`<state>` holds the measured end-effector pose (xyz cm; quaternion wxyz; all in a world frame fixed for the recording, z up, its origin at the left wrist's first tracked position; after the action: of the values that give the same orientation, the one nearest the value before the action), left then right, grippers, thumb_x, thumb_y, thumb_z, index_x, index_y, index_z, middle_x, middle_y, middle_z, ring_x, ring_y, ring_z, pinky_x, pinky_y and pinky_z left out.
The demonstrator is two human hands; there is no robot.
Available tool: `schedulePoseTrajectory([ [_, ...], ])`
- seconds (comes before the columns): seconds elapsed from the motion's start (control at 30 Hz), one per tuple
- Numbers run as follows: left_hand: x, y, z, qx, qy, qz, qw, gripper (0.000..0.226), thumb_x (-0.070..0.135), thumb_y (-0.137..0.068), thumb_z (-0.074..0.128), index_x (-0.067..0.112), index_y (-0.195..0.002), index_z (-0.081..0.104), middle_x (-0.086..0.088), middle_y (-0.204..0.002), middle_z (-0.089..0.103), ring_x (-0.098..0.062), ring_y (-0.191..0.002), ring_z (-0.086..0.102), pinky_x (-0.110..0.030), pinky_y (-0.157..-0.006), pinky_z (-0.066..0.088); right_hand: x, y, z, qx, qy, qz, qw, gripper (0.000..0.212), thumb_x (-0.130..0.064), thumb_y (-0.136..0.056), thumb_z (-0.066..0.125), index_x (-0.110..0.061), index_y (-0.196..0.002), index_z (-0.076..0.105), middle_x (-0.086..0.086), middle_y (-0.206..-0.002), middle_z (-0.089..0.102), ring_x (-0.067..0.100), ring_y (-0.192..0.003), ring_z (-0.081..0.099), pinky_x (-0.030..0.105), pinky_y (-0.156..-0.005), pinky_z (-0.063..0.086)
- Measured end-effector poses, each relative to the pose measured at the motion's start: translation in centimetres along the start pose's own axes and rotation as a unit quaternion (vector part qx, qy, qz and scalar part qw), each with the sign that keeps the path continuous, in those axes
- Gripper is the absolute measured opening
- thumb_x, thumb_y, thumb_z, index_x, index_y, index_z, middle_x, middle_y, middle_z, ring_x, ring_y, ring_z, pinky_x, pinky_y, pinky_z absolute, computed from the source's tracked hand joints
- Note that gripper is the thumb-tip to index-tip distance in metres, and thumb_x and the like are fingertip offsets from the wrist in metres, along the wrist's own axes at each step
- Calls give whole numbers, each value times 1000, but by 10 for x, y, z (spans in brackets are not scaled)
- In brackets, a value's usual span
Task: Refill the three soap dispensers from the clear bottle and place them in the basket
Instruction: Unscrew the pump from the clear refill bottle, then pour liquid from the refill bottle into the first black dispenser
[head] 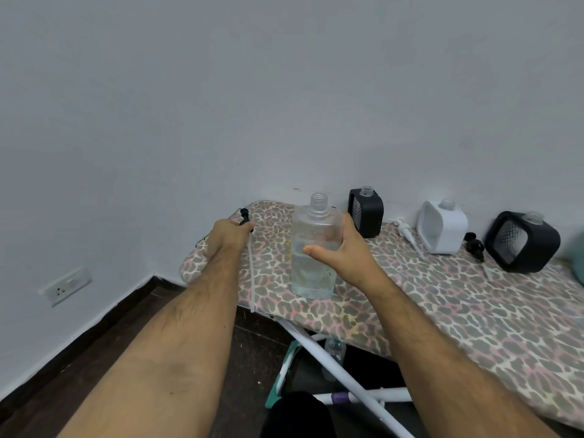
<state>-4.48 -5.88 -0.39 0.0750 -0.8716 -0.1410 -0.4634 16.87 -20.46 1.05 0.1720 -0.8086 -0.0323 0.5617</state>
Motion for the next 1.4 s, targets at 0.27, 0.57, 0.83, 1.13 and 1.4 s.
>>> schedulePoseTrajectory([
  [0.27, -1, 2, 14, 5, -113, -20, 993, 43, 58, -76, 71, 15, -77, 71, 0, -63, 60, -17, -55, 43, -58, -107, 28, 6, -2, 1, -3, -11, -1, 1000, 76, -25, -76, 85, -29, -138, 40, -12, -128, 57, 1, -115, 58, 14, -87, 48],
  [0.57, -1, 8, 12, 21, -51, 47, 997, 35, 55, -80, 67, 27, -101, 72, 10, -93, 69, -17, -85, 57, -53, -106, 32, 5, 0, 1, -4, 1, 5, 1000, 75, -28, -77, 85, -29, -137, 39, -11, -128, 57, 1, -113, 58, 14, -84, 47],
  [0.83, 37, 65, 0, -4, 150, 225, 963, 31, 42, -95, 58, 15, -99, 73, 1, -95, 72, -12, -91, 66, -27, -82, 49, 0, 1, -1, -17, 19, 7, 1000, 73, -28, -78, 84, -26, -136, 40, -13, -124, 56, 2, -112, 58, 16, -84, 47],
  [1.13, 46, 122, 5, -194, 282, 280, 897, 71, 64, -84, 43, 13, -131, 57, 5, -121, 64, -14, -117, 61, -18, -89, 51, -8, 1, -7, -39, 78, 14, 996, 78, -35, -78, 82, -22, -140, 37, -10, -128, 53, 10, -116, 56, 31, -97, 49],
  [1.4, 44, 123, 7, -220, 280, 252, 900, 82, 43, -70, 76, 13, -141, 47, 8, -118, 64, -6, -108, 64, -24, -88, 55, -11, 3, -11, -55, 65, 41, 996, 75, -25, -79, 82, -23, -139, 37, -24, -111, 51, -4, -101, 55, 15, -79, 46],
])
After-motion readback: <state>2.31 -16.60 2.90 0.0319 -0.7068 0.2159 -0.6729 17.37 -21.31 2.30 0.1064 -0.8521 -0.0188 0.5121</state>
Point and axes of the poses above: each hand's wrist, its own y-axis away from the middle knuckle, its own z-axis out of the palm, x = y × z, the point moved 1 cm from there along -y, towards the middle knuckle
